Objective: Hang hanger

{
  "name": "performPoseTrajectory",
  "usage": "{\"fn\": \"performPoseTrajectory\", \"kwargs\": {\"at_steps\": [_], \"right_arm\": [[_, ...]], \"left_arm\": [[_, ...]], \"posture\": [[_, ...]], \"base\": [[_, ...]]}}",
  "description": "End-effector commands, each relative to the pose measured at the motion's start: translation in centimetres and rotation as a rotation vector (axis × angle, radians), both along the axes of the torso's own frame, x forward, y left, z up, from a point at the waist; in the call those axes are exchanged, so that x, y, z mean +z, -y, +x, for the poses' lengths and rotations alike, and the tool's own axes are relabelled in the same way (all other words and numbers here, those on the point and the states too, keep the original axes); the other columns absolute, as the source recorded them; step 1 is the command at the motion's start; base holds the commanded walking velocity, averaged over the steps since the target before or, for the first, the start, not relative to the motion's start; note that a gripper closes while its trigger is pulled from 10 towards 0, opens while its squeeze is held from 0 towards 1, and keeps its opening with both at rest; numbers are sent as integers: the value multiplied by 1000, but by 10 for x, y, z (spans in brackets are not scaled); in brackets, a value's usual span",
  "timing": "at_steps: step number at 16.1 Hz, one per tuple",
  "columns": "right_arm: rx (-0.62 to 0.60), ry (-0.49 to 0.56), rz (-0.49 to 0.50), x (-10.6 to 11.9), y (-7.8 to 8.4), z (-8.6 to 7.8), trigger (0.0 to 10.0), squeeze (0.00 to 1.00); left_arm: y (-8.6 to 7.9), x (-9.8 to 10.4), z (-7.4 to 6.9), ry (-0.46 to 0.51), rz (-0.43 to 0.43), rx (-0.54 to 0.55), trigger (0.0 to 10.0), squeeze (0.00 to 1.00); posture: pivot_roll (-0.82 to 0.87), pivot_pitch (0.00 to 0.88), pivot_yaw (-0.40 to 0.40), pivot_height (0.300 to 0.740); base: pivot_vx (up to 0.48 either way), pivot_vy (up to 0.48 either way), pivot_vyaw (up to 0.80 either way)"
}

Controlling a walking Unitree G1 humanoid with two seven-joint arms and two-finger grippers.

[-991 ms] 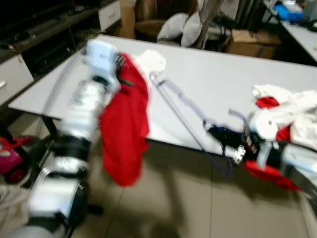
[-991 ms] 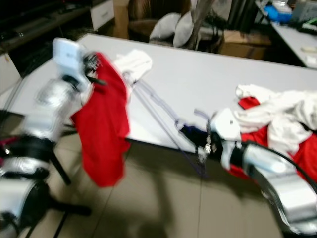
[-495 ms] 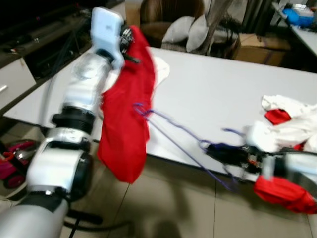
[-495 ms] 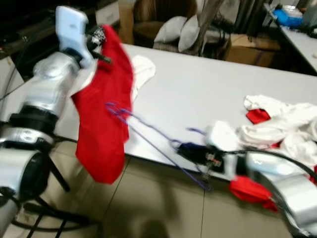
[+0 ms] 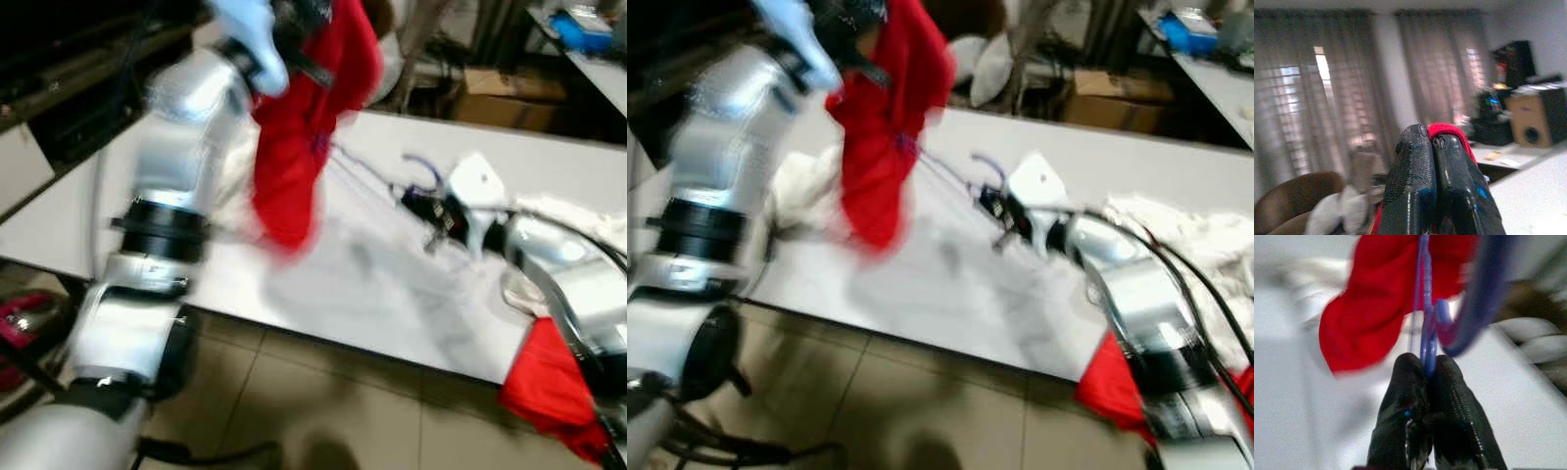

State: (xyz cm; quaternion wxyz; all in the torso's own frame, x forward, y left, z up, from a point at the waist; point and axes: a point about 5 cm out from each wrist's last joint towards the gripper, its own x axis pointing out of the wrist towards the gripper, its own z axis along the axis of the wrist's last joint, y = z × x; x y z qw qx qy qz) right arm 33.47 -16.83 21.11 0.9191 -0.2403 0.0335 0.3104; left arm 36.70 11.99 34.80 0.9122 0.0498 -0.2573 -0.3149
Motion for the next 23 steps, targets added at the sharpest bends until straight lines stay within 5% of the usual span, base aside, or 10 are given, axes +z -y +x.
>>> {"fn": "performPoseTrajectory", "kwargs": {"at_steps": [1, 3, 8, 9, 11, 12, 13, 19, 22, 23], "right_arm": [[-144, 139, -32, 23, 23, 15, 10000, 0], [-183, 274, 45, 62, 27, 31, 10000, 0], [69, 163, -63, 30, 10, 17, 10000, 0], [97, 124, -62, 22, 13, 8, 10000, 0], [91, 114, -58, 19, 16, 2, 10000, 0], [87, 104, -53, 15, 18, -1, 10000, 0], [79, 91, -42, 10, 20, -6, 10000, 0], [49, 52, -10, 3, 26, -18, 10000, 0], [-48, 23, 51, 0, 33, -23, 10000, 0], [-142, 16, 122, -3, 36, -25, 10000, 0]], "left_arm": [[-1, 2, -4, -8, -24, -14, 10000, 0], [-21, 0, -7, -24, -33, 57, 10000, 0], [-36, -84, -5, -274, 105, 178, 10000, 0], [-28, -149, -22, -461, 276, 124, 10000, 0], [-34, -189, -34, -608, 485, 144, 10000, 0], [-44, -206, -40, -715, 550, 170, 10000, 898], [-46, -204, -45, -750, 531, 104, 10000, 1000], [-93, -164, -67, -738, 841, -101, 10000, 1000], [-110, -134, -59, -672, 730, -7, 10000, 1000], [-114, -115, -47, -605, 537, 100, 10000, 0]], "posture": [[13, 0, -28, 740], [27, 0, -45, 740], [38, 0, -53, 740], [33, 0, -45, 740], [21, 0, -33, 740], [17, 0, -30, 740], [17, 0, -30, 740], [21, 0, -23, 740], [23, 0, -24, 740], [23, 0, -25, 740]], "base": [[334, 0, 0], [337, 0, 0], [243, 0, 0], [0, 0, 0], [0, 0, 0], [0, 0, 0], [0, 0, 0], [0, 0, 0], [0, 0, 0], [0, 0, 0]]}}
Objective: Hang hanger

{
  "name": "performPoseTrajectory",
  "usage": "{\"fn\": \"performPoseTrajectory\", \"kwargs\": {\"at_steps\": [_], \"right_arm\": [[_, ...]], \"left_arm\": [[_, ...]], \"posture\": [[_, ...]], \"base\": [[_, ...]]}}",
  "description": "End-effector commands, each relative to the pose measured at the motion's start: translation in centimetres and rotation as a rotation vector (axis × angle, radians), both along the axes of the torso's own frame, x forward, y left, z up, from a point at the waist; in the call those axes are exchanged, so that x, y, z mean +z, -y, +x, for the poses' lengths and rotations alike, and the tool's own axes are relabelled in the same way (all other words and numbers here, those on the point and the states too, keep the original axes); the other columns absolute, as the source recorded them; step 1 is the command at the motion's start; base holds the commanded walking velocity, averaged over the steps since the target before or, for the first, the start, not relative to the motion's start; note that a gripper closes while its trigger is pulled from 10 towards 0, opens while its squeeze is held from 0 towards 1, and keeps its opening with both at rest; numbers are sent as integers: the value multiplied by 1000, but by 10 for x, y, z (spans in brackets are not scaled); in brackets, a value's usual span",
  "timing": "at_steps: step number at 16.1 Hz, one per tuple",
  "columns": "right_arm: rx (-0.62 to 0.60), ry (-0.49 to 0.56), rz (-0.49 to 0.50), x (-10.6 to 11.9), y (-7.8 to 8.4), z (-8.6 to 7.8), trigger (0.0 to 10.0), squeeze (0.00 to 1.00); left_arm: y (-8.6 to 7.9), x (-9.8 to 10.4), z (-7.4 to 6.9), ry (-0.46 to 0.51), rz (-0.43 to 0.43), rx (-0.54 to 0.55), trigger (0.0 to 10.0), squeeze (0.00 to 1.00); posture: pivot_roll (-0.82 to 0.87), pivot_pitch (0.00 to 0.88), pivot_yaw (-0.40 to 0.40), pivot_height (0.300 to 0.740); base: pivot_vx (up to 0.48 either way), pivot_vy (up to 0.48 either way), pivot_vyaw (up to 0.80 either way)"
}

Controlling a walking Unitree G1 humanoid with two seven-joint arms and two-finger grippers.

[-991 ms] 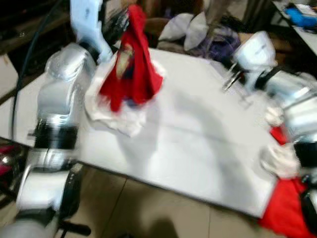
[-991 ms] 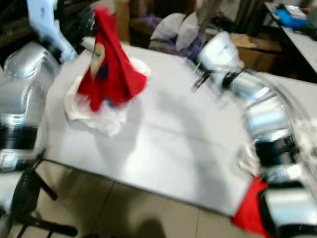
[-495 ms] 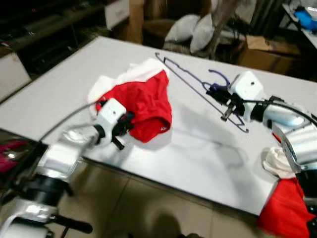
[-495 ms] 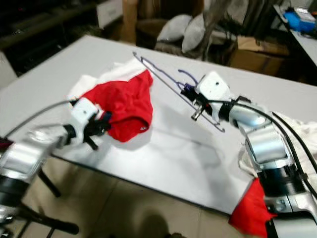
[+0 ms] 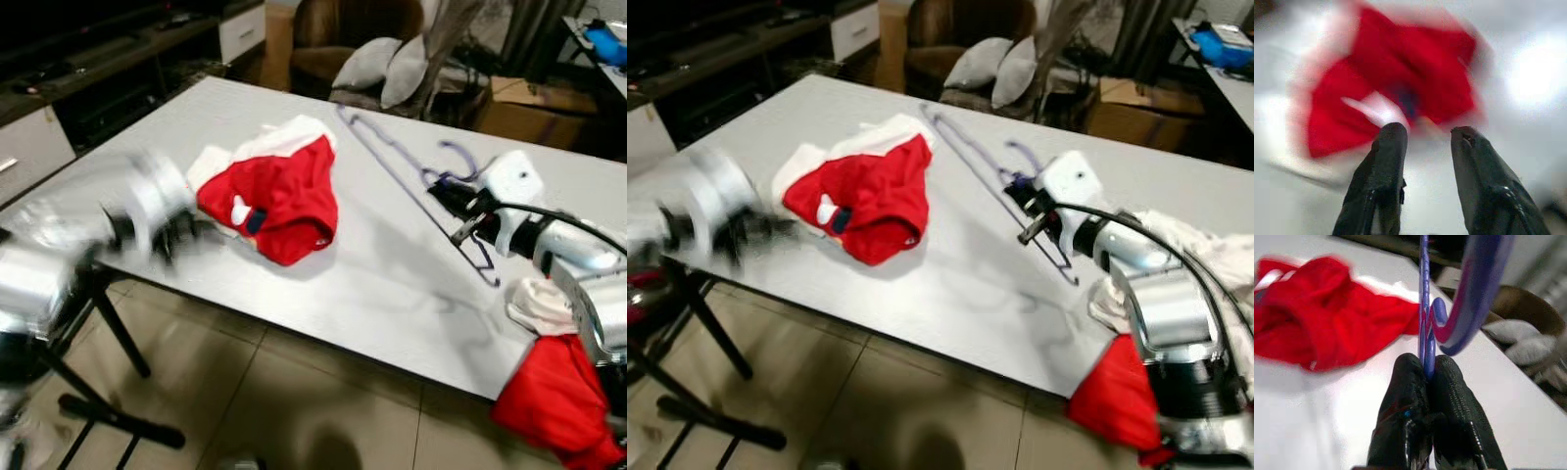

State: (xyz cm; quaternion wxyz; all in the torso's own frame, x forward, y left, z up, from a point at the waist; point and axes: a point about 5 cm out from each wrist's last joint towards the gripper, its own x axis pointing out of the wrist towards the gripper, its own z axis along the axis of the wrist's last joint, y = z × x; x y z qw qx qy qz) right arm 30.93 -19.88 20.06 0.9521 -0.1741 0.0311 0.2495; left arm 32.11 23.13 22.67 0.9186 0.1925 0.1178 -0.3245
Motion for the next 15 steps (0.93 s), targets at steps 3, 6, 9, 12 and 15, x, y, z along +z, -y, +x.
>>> {"fn": "performPoseTrajectory", "kwargs": {"at_steps": [3, 6, 9, 12, 15], "right_arm": [[-151, 25, 156, -4, -12, -14, 10000, 0], [-163, 24, 188, -12, -29, -24, 10000, 0], [-35, 12, 165, -9, -38, -30, 10000, 0], [66, 52, 109, 10, -23, -23, 10000, 0], [292, 19, 24, 18, -23, -22, 10000, 0]], "left_arm": [[30, 9, 3, 234, -298, 161, 10000, 0], [64, -16, -11, 217, -372, 160, 10000, 0], [74, -23, -12, 235, -363, 191, 10000, 0], [71, 18, -9, 361, -414, 51, 10000, 1000], [95, 28, -13, 398, -211, -216, 10000, 1000]], "posture": [[23, 0, -33, 740], [21, 0, -42, 740], [14, 0, -44, 740], [6, 0, -37, 740], [-2, 0, -25, 740]], "base": [[0, 0, 0], [0, 0, -683], [0, 0, -800], [0, 0, -267], [0, 0, 0]]}}
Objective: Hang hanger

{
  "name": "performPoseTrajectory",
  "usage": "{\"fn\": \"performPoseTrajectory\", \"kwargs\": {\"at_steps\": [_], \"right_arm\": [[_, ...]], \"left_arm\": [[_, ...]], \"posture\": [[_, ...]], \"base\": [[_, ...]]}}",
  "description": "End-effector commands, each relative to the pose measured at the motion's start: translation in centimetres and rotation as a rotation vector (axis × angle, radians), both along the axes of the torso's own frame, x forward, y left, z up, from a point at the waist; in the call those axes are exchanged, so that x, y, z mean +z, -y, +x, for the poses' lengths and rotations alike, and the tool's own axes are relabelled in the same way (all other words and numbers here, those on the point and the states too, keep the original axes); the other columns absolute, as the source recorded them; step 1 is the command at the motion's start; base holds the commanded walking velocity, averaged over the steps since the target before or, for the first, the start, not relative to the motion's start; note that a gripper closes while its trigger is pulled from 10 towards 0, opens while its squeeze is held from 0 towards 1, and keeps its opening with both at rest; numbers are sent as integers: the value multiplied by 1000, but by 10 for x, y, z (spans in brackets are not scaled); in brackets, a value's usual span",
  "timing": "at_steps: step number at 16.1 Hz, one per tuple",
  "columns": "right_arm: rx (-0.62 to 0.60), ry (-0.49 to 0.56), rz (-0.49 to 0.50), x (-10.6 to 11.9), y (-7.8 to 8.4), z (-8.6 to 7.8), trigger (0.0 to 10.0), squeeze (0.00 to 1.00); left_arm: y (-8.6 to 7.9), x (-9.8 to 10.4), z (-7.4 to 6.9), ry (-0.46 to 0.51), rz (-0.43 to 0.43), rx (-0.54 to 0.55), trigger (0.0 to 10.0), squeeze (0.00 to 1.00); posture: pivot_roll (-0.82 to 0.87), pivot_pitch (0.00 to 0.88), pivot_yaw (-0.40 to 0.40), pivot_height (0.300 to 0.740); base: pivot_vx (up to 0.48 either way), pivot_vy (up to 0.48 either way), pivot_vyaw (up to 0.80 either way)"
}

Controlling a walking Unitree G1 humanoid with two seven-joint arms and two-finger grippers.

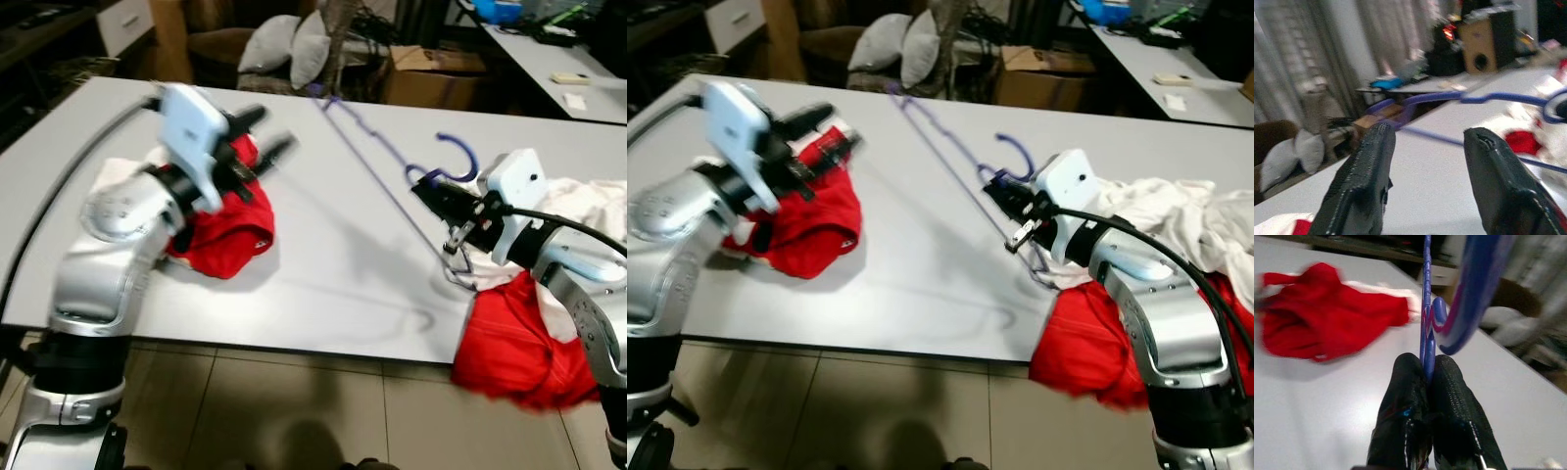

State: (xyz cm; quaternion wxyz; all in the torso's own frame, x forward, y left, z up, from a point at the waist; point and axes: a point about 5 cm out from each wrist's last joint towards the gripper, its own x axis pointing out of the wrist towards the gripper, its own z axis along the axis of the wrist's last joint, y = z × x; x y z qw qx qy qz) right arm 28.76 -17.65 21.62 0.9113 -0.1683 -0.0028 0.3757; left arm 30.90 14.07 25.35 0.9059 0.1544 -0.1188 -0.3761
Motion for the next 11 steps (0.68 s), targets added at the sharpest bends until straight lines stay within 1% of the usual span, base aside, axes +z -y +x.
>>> {"fn": "performPoseTrajectory", "kwargs": {"at_steps": [1, 2, 3, 4, 5, 6, 7, 8, 9, 11], "right_arm": [[73, -3, -28, 3, -2, 0, 10000, 0], [112, -6, -58, 4, -1, 0, 10000, 0], [165, -1, -92, 8, -1, 1, 10000, 0], [219, 14, -130, 14, 0, 4, 10000, 0], [234, 19, -140, 16, 0, 5, 10000, 0], [274, 30, -157, 21, -1, 6, 10000, 0], [306, 41, -170, 25, -3, 7, 10000, 0], [322, 52, -171, 28, -4, 8, 10000, 0], [338, 63, -169, 31, -5, 7, 10000, 0], [360, 74, -160, 35, -5, 6, 10000, 0]], "left_arm": [[10, 3, -2, 21, 54, -69, 10000, 1000], [15, 6, -1, 37, 77, -92, 10000, 1000], [21, 13, 2, 53, 119, -137, 10000, 1000], [27, 22, 5, 74, 161, -184, 10000, 0], [28, 24, 6, 82, 173, -196, 10000, 0], [33, 30, 9, 108, 176, -218, 10000, 0], [37, 32, 10, 114, 170, -249, 10000, 0], [40, 28, 9, 93, 183, -276, 10000, 0], [39, 18, 9, 63, 215, -280, 10000, 0], [35, 8, 11, 27, 239, -269, 10000, 0]], "posture": [[-2, 0, -26, 740], [-2, 0, -29, 740], [1, 0, -34, 740], [3, 0, -39, 740], [3, 0, -39, 740], [2, 0, -42, 740], [-2, 0, -39, 740], [-2, 0, -39, 740], [-6, 0, -35, 740], [-6, 0, -36, 740]], "base": [[0, 0, 0], [0, 0, 0], [0, 0, 0], [0, 0, 0], [0, 0, 0], [0, 0, 0], [0, 0, 0], [0, 0, 0], [0, 0, 0], [0, 0, 0]]}}
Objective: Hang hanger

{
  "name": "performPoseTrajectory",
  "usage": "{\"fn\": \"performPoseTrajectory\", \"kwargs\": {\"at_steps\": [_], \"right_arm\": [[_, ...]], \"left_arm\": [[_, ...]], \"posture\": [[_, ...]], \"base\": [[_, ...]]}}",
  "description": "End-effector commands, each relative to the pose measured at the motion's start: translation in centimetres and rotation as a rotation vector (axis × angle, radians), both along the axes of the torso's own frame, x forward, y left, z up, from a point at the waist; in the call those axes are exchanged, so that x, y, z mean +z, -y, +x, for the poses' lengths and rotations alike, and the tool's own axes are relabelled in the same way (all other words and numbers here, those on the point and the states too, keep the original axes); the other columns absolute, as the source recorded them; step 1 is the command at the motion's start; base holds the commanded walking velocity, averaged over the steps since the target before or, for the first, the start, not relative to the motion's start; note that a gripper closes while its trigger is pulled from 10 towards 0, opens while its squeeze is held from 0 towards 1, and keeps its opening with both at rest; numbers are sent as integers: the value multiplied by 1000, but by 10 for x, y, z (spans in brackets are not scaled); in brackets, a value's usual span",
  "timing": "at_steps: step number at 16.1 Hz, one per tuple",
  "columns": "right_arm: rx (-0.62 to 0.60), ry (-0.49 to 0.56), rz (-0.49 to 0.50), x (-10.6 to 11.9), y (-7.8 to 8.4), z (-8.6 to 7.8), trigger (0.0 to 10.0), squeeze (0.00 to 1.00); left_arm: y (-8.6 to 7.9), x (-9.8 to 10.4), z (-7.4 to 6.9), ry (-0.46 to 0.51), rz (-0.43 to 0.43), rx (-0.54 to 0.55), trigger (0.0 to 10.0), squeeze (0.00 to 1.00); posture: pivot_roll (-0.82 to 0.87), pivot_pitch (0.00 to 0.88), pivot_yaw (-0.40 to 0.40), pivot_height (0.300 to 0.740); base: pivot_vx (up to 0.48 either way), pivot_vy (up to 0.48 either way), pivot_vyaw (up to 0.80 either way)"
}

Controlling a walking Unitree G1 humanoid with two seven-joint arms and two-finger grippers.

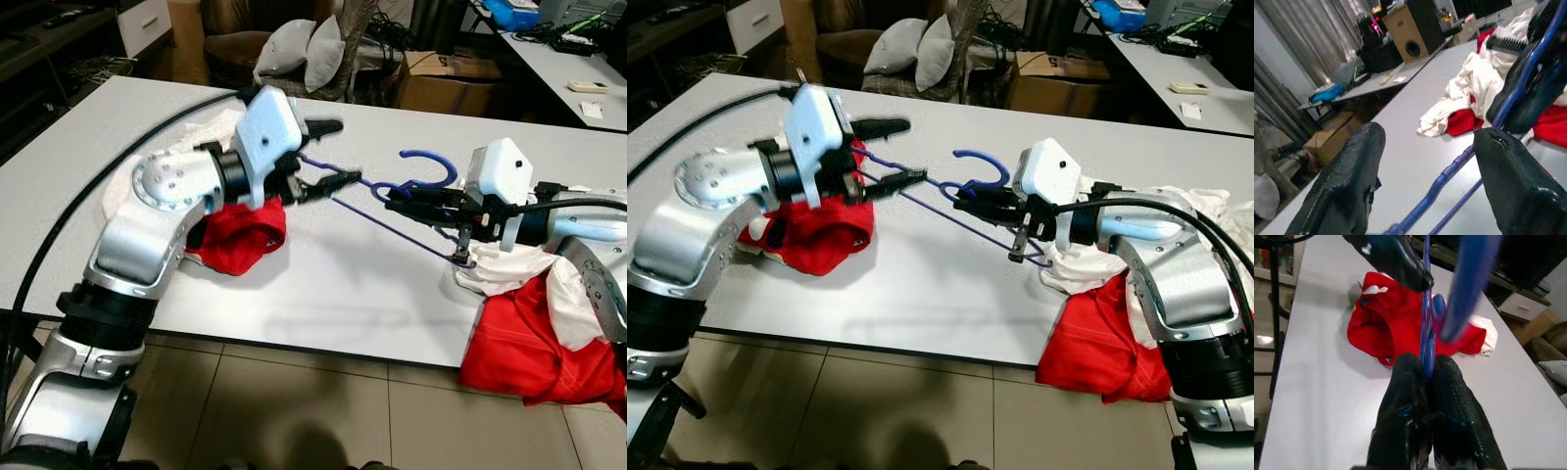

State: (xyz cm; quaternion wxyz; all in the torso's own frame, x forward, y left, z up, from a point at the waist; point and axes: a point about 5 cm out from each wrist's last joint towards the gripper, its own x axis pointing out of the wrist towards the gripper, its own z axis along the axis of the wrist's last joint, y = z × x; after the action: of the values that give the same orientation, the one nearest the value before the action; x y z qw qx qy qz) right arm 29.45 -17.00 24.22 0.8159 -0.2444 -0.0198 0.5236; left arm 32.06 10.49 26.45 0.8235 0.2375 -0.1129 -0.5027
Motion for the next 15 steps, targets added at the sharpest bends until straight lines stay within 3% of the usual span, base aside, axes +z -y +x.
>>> {"fn": "performPoseTrajectory", "kwargs": {"at_steps": [1, 8, 11, 13, 15], "right_arm": [[25, 36, 11, 11, 2, -1, 10000, 0], [54, 40, 37, 16, 2, -1, 10000, 0], [50, 32, 22, 13, 2, -1, 10000, 0], [-22, 0, 26, 4, 8, 2, 10000, 0], [-80, -27, 41, -2, 12, 2, 10000, 0]], "left_arm": [[-3, -7, 1, -16, 44, 3, 10000, 0], [-8, -16, 4, -28, 90, 12, 10000, 0], [-6, -4, 4, -13, 6, -1, 10000, 0], [-13, 12, 1, -47, -105, -40, 10000, 0], [-20, 15, -3, -85, -134, -59, 10000, 0]], "posture": [[-6, 0, -36, 740], [-4, 0, -33, 740], [-1, 0, -34, 740], [5, 0, -37, 740], [8, 0, -35, 740]], "base": [[0, 0, 0], [0, 0, 0], [0, 0, 0], [0, 0, 0], [0, 0, 0]]}}
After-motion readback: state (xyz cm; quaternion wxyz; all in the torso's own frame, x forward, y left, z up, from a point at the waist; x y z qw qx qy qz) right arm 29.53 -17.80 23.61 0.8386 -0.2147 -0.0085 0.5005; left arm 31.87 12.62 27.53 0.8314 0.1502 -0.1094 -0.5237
